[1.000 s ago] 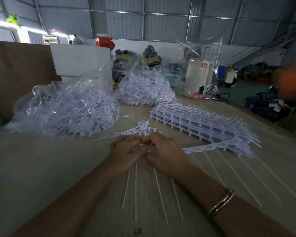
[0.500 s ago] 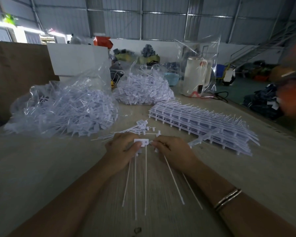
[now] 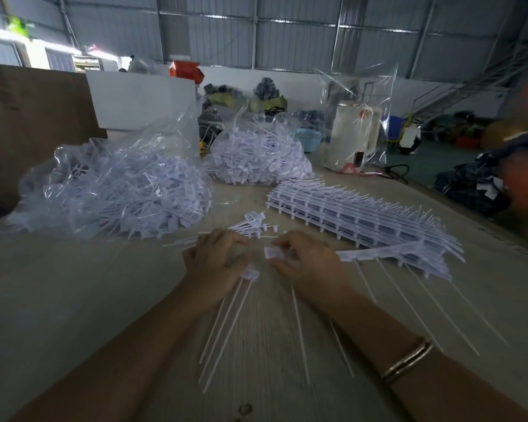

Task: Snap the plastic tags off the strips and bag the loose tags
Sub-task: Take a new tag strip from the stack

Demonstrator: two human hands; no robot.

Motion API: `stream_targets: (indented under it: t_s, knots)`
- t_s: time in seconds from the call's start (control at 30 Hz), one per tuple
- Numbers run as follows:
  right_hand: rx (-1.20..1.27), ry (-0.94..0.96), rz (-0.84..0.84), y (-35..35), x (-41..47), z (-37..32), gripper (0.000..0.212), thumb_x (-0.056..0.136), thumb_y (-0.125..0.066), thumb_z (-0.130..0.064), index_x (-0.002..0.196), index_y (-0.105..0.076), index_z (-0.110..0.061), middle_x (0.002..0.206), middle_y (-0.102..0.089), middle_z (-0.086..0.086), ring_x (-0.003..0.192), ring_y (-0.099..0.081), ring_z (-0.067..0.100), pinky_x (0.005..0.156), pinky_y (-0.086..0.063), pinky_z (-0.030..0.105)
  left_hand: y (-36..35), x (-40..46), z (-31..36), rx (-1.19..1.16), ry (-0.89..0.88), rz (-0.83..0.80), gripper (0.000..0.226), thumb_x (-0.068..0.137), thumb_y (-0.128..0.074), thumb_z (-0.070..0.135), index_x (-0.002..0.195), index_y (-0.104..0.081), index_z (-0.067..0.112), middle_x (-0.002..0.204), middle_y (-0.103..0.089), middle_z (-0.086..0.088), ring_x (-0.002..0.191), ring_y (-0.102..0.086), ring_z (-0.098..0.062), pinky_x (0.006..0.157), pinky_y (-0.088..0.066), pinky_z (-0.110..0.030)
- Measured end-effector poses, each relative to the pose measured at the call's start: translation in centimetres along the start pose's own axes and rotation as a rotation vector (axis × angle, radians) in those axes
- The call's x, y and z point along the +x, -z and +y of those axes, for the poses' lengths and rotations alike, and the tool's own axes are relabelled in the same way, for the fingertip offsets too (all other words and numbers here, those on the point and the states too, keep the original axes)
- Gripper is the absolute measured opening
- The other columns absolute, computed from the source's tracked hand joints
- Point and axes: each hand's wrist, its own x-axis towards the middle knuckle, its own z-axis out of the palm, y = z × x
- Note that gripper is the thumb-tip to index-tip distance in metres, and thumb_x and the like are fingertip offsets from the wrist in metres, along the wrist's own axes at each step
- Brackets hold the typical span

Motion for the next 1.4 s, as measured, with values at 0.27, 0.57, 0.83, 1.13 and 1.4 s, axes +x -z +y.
stream_targets:
  t_s: [0.27,0.57,0.83,1.13,1.4]
  knots:
    - [-0.031,0.084,-0.113,-0.2,0.0,-1.0,0.032,0.084,-0.054,-0.037,0.112,-0.053,-0.021,0.110,-0.063,-0.005,0.101,-0.058,0.014,0.097,-0.037,0.034,-0.1,0.3,-0.6,-0.205,-0.084,-0.039,0.011,0.080,-0.058,0.031,0.072,-0.061,0.025,0.085,-0.063,0.010,0.099,-0.056,-0.023,0.094,-0.039,-0.035]
    - [-0.134,0.037,-0.208,0.4,0.6,1.0,0.026,0.095,-0.045,-0.039,0.110,-0.063,-0.029,0.106,-0.068,-0.007,0.092,-0.061,0.013,0.092,-0.041,0.035,0.3,0.3,-0.4,-0.137,-0.150,0.017,0.021,0.076,-0.054,0.039,0.072,-0.062,0.020,0.076,-0.060,0.012,0.089,-0.055,-0.018,0.090,-0.039,-0.044]
    - [-0.086,-0.185,-0.133,1.4,0.8,3.9,0.022,0.094,-0.046,-0.042,0.102,-0.061,-0.028,0.094,-0.065,-0.010,0.075,-0.057,0.004,0.074,-0.048,0.023,0.4,0.2,-1.0,-0.142,0.022,0.099,0.010,0.087,-0.062,0.032,0.078,-0.059,0.033,0.089,-0.062,0.010,0.107,-0.052,-0.020,0.100,-0.035,-0.046]
    - [-0.138,0.079,-0.053,-1.3,0.6,-0.8,0.029,0.088,-0.053,-0.048,0.106,-0.054,-0.025,0.102,-0.064,-0.005,0.095,-0.058,0.014,0.092,-0.035,0.032,0.0,-0.1,-0.2,-0.186,-0.095,0.001,0.028,0.072,-0.038,0.062,0.076,-0.058,0.043,0.092,-0.059,0.024,0.108,-0.047,-0.012,0.100,-0.032,-0.045]
    - [-0.114,0.057,-0.182,0.5,0.3,1.4,0.022,0.091,-0.053,-0.038,0.109,-0.058,-0.028,0.100,-0.060,-0.011,0.083,-0.049,0.004,0.089,-0.042,0.032,0.0,0.5,-1.0,-0.157,-0.129,-0.006,0.011,0.085,-0.063,0.028,0.077,-0.065,0.021,0.082,-0.063,0.009,0.095,-0.053,-0.018,0.087,-0.037,-0.030]
